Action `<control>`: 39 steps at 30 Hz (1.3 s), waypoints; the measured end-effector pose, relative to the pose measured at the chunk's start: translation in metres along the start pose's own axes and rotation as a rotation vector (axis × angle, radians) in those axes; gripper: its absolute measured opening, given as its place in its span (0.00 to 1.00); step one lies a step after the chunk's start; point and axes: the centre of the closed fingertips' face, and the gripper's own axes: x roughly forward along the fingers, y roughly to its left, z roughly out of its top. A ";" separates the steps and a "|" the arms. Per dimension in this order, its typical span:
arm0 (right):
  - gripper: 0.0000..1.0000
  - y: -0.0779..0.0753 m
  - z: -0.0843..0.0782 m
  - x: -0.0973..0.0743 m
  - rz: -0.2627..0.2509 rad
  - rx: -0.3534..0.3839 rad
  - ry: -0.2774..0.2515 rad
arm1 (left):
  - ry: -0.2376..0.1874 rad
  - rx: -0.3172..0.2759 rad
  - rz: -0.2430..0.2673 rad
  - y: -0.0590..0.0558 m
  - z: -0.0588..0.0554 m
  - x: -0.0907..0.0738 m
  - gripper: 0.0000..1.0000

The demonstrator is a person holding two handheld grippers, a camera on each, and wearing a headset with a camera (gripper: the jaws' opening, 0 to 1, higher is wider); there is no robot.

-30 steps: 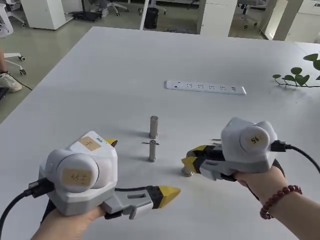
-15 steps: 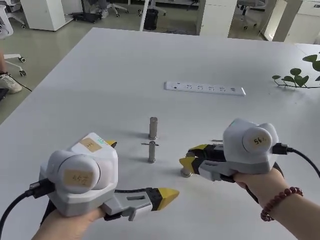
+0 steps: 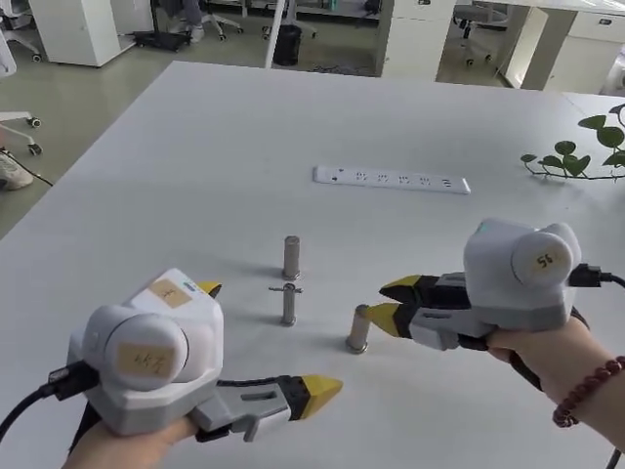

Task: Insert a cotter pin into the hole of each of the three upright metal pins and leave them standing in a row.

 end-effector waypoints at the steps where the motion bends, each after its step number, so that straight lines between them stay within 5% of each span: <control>1: 0.13 -0.003 -0.001 -0.002 -0.006 0.001 0.005 | 0.002 0.000 0.000 0.000 0.000 0.000 0.99; 14: 0.11 -0.052 -0.030 -0.014 -0.079 -0.012 0.150 | -0.001 -0.005 -0.005 0.000 0.000 0.000 0.98; 39: 0.11 -0.109 -0.079 0.003 -0.078 -0.098 0.410 | -0.010 -0.006 -0.008 0.003 0.002 0.000 0.95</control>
